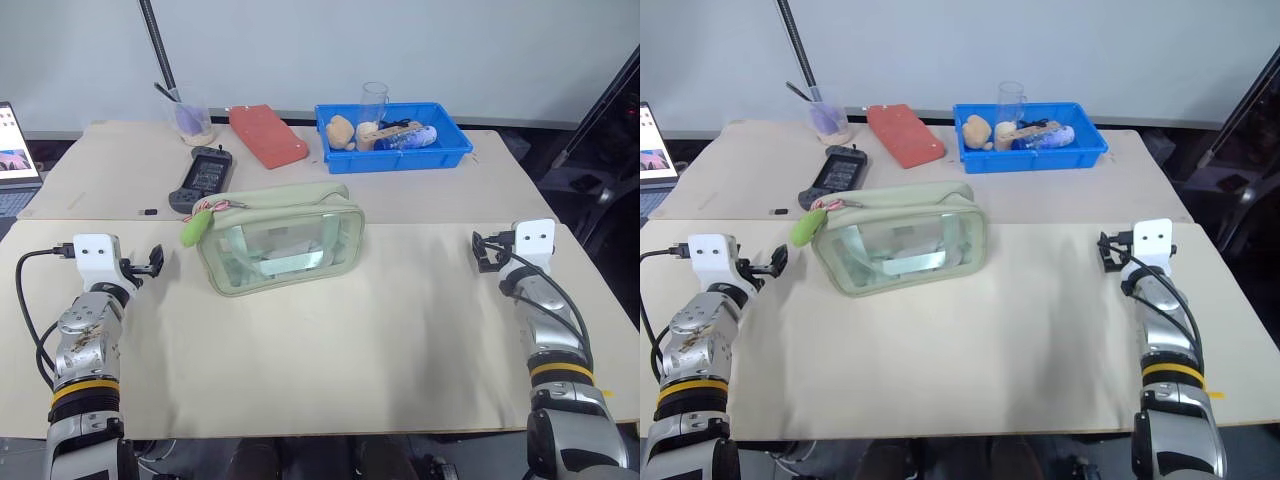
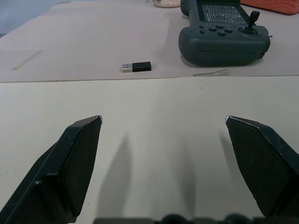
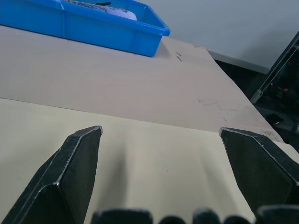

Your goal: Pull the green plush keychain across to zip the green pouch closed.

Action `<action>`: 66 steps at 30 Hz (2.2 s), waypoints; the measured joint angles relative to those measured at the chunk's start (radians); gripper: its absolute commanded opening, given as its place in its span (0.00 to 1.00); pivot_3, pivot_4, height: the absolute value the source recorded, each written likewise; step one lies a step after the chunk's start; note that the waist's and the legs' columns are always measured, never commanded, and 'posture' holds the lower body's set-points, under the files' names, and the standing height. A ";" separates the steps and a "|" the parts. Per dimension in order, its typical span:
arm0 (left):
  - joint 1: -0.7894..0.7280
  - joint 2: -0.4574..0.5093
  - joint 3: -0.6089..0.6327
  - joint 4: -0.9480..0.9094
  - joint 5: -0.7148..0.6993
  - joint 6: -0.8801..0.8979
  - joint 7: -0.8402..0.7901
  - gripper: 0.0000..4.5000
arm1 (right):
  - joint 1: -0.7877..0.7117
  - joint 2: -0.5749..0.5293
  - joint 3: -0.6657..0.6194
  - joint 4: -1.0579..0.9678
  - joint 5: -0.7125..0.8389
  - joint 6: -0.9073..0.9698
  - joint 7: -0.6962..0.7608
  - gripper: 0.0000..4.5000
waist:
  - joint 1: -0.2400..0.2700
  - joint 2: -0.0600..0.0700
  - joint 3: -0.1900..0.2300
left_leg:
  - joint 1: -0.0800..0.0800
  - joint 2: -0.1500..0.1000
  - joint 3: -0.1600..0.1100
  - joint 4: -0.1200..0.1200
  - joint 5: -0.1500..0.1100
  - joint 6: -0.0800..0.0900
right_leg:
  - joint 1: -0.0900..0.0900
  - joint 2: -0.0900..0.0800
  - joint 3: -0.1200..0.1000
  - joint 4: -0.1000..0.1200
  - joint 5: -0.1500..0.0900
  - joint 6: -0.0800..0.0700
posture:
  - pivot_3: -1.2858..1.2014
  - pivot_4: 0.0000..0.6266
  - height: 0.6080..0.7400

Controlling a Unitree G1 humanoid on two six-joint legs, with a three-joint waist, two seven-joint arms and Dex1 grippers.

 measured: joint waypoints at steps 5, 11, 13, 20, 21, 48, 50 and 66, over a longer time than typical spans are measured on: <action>0.011 0.014 0.027 -0.026 -0.015 0.013 -0.002 1.00 | -0.035 -0.015 0.007 0.020 -0.003 0.000 0.016 0.99 | -0.002 0.000 0.000 | 0.000 0.000 0.000 0.000 0.000 0.000 | 0.000 0.000 0.000 0.000 0.000 0.000 | 0.52 0.24 1.00; 0.014 0.155 0.072 -0.156 -0.125 0.129 -0.121 1.00 | -0.086 -0.111 0.014 -0.022 0.017 0.024 0.180 0.99 | -0.003 -0.001 0.000 | -0.001 0.001 0.000 0.000 0.000 0.000 | -0.001 0.001 0.000 0.000 0.000 0.000 | 0.52 0.24 1.00; -0.034 0.236 0.072 -0.235 -0.171 0.198 -0.190 1.00 | -0.100 -0.135 0.022 -0.068 0.050 0.054 0.280 0.99 | 0.000 -0.001 0.000 | -0.001 0.000 0.000 0.000 0.000 0.000 | -0.001 0.000 0.000 0.000 0.000 0.000 | 0.52 0.24 1.00; -0.355 0.413 -0.155 -0.584 -0.378 0.514 -0.474 1.00 | -0.138 -0.255 0.056 -0.470 0.292 0.404 0.651 0.99 | 0.010 0.001 0.000 | -0.001 -0.001 -0.001 0.000 0.000 0.000 | 0.001 0.000 0.000 0.000 -0.002 0.001 | 0.52 0.24 1.00; -0.391 0.407 -0.214 -0.620 -0.384 0.537 -0.501 1.00 | -0.141 -0.259 0.058 -0.541 0.334 0.465 0.673 0.99 | 0.010 0.001 0.000 | 0.000 0.000 -0.001 0.000 0.000 0.000 | 0.000 0.001 0.000 0.000 -0.002 0.001 | 0.52 0.24 1.00; -0.484 0.238 -0.712 -0.435 0.194 0.046 -0.695 0.01 | -0.013 -0.330 0.084 -1.110 0.568 0.871 0.575 1.00 | 0.033 0.001 0.000 | -0.003 0.000 -0.002 0.003 0.000 0.000 | -0.003 0.002 0.001 0.002 -0.005 -0.004 | 0.52 0.24 1.00; -0.504 0.234 -0.709 -0.358 0.195 -0.067 -0.738 0.01 | -0.036 -0.351 0.082 -1.110 0.576 0.873 0.591 1.00 | 0.032 0.001 0.000 | -0.003 0.000 -0.001 0.003 0.000 0.000 | -0.003 0.001 0.001 0.002 -0.005 -0.005 | 0.52 0.24 1.00; -0.577 0.105 -0.678 -0.162 0.149 -0.342 -0.943 0.01 | -0.042 -0.388 0.080 -1.156 0.677 0.917 0.629 1.00 | 0.031 0.001 0.000 | -0.006 -0.001 -0.003 0.005 0.000 0.001 | -0.003 0.001 0.001 0.001 -0.002 0.000 | 0.52 0.24 1.00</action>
